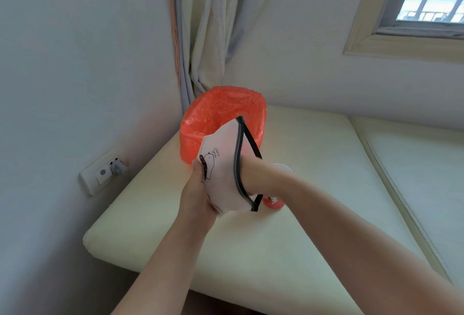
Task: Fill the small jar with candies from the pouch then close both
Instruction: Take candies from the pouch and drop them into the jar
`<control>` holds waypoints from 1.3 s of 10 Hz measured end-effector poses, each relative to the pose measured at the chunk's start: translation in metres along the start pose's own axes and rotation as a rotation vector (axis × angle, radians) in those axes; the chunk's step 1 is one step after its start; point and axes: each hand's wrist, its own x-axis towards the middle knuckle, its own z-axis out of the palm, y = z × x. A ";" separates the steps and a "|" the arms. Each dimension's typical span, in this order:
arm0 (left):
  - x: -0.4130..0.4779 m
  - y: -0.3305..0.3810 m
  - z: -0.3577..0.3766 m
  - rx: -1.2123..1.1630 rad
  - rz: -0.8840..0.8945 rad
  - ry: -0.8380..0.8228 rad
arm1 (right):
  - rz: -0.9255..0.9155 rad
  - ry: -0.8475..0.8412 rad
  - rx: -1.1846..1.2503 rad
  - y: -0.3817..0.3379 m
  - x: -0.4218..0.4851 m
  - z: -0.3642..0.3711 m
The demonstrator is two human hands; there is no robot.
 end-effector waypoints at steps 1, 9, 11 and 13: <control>-0.002 0.003 0.001 -0.021 0.014 0.034 | 0.049 0.423 0.941 0.012 0.019 -0.022; 0.007 0.000 -0.008 -0.174 0.008 0.105 | -0.033 0.927 2.063 0.096 0.027 -0.027; 0.013 -0.003 -0.012 -0.172 0.020 0.133 | -0.121 0.939 1.987 0.098 0.027 -0.023; 0.014 -0.006 -0.011 -0.176 0.023 0.117 | -0.194 0.952 1.898 0.092 0.025 -0.020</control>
